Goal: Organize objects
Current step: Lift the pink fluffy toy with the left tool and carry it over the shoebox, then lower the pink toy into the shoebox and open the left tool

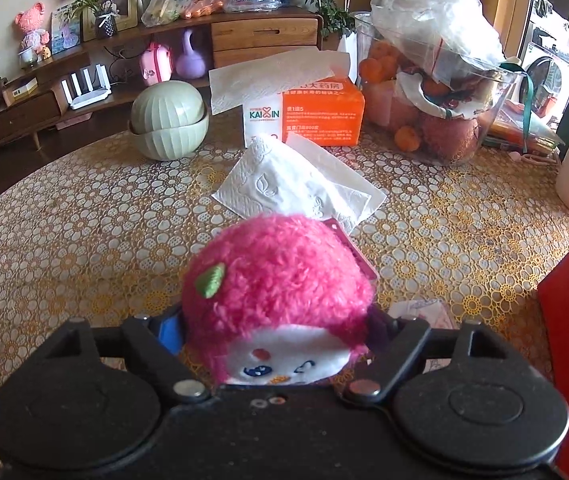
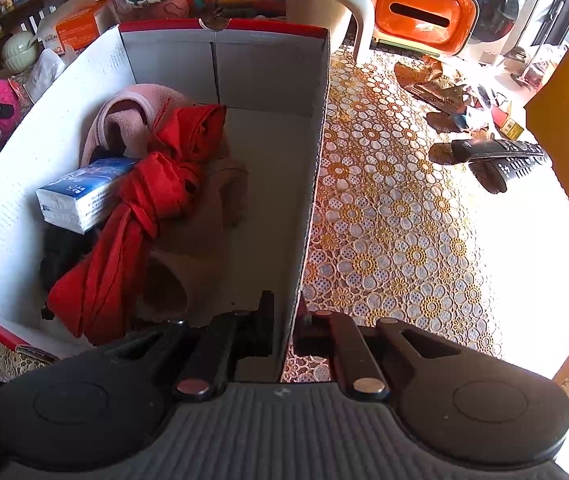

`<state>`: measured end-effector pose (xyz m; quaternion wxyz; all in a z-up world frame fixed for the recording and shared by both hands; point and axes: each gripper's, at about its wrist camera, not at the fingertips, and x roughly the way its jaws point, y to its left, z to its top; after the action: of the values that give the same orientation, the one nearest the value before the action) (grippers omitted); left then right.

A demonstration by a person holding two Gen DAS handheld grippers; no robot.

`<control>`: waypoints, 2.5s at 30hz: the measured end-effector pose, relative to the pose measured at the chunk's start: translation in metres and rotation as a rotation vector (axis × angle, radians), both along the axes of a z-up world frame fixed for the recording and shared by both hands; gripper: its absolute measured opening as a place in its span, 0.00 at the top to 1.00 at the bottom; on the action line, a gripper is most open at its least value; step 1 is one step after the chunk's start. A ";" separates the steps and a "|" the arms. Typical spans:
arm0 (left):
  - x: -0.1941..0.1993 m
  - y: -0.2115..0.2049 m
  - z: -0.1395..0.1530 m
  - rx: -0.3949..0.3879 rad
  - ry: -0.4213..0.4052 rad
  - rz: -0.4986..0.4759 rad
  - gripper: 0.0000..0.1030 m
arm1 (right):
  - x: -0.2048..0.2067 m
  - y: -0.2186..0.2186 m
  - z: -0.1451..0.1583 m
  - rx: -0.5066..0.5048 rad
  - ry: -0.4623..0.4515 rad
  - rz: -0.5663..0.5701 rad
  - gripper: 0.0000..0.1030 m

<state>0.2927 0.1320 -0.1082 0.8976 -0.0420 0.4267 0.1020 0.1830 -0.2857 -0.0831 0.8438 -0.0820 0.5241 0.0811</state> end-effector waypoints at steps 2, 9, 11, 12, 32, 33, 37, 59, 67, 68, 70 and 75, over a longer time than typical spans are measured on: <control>-0.007 0.000 0.007 0.001 -0.005 0.004 0.20 | -0.001 0.000 0.000 -0.001 -0.003 0.002 0.92; -0.037 -0.008 0.039 -0.019 -0.027 -0.007 0.20 | -0.002 -0.001 0.000 0.005 -0.011 0.003 0.92; -0.046 -0.013 0.049 -0.025 -0.036 -0.020 0.20 | -0.002 -0.002 0.000 0.007 -0.015 0.004 0.92; -0.051 -0.016 0.054 -0.027 -0.038 -0.026 0.20 | -0.003 -0.002 0.001 0.007 -0.017 0.006 0.92; -0.117 -0.142 0.122 -0.100 -0.083 -0.342 0.20 | -0.005 -0.002 0.005 0.003 -0.065 0.030 0.92; -0.118 -0.148 0.123 -0.100 -0.084 -0.354 0.20 | -0.006 -0.003 0.006 0.008 -0.067 0.029 0.92; -0.118 -0.175 0.129 -0.113 -0.093 -0.404 0.20 | -0.008 -0.005 0.007 0.019 -0.073 0.028 0.92; -0.033 -0.273 0.093 -0.166 -0.031 -0.423 0.20 | -0.010 -0.013 0.007 0.059 -0.077 0.060 0.91; -0.007 -0.295 0.068 -0.138 0.022 -0.439 0.20 | -0.010 -0.016 0.006 0.075 -0.078 0.073 0.90; -0.004 -0.297 0.066 -0.138 0.027 -0.442 0.20 | -0.010 -0.016 0.006 0.077 -0.078 0.074 0.90; 0.002 -0.303 0.061 -0.138 0.036 -0.453 0.20 | -0.010 -0.016 0.006 0.073 -0.078 0.079 0.90; 0.014 -0.316 0.048 -0.112 0.060 -0.473 0.20 | -0.011 -0.016 0.006 0.072 -0.082 0.084 0.90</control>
<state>0.3065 -0.1841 -0.0600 0.8796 0.0122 0.4563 -0.1336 0.1724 -0.3013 -0.0774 0.8628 -0.0767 0.4820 0.1319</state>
